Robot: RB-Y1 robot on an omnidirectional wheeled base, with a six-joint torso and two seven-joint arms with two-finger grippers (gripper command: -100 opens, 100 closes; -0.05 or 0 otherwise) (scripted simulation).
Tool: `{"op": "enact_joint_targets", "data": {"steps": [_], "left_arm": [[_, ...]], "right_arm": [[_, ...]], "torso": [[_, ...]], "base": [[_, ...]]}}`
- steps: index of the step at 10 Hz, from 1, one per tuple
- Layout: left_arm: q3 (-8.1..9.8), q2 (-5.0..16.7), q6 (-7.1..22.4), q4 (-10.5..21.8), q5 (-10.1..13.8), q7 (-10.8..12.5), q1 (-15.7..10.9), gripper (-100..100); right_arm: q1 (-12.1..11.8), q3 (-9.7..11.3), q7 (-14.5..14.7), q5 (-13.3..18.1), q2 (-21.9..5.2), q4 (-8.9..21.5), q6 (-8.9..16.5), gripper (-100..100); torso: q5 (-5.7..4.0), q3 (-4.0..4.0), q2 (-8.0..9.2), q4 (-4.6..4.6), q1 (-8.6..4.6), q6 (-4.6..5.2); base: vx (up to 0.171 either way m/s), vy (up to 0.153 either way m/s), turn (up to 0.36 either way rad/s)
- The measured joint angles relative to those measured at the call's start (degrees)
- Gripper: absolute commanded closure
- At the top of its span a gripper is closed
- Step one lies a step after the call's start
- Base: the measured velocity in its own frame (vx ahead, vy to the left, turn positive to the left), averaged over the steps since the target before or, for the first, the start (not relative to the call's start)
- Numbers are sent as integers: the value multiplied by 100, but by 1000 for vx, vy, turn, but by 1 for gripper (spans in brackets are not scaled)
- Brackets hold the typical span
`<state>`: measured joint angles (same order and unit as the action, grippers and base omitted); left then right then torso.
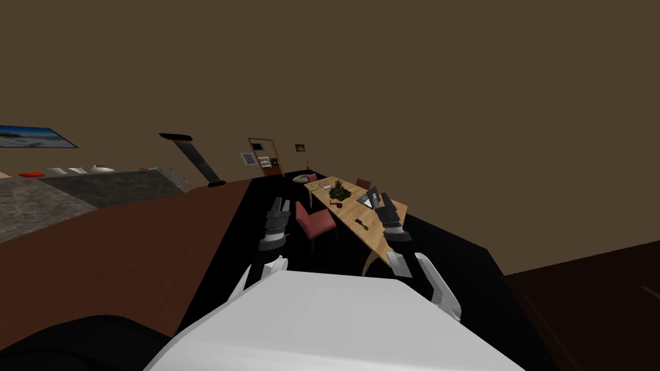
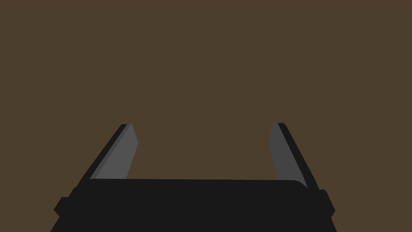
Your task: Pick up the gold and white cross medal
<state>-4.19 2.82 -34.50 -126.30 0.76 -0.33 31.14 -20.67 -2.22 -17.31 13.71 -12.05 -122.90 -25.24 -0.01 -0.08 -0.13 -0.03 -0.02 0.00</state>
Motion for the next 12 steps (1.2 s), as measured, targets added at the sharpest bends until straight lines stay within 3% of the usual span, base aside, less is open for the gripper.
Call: {"op": "enact_joint_targets", "data": {"steps": [9, 12], "left_arm": [[0, 0, 0, 0, 0, 0, 0, 0], [0, 0, 0, 0, 0, 0, 0, 0]], "right_arm": [[318, -186, -361, 1281, -238, 709, -12, -100], [440, -265, -446, 1760, -316, 1101, -59, -100]], "torso": [[0, 3, 5, 1, -1, 3], [-1, 3, 5, 1, -2, 1]], "base": [[20, -10, 114], [14, -13, 112]]}}
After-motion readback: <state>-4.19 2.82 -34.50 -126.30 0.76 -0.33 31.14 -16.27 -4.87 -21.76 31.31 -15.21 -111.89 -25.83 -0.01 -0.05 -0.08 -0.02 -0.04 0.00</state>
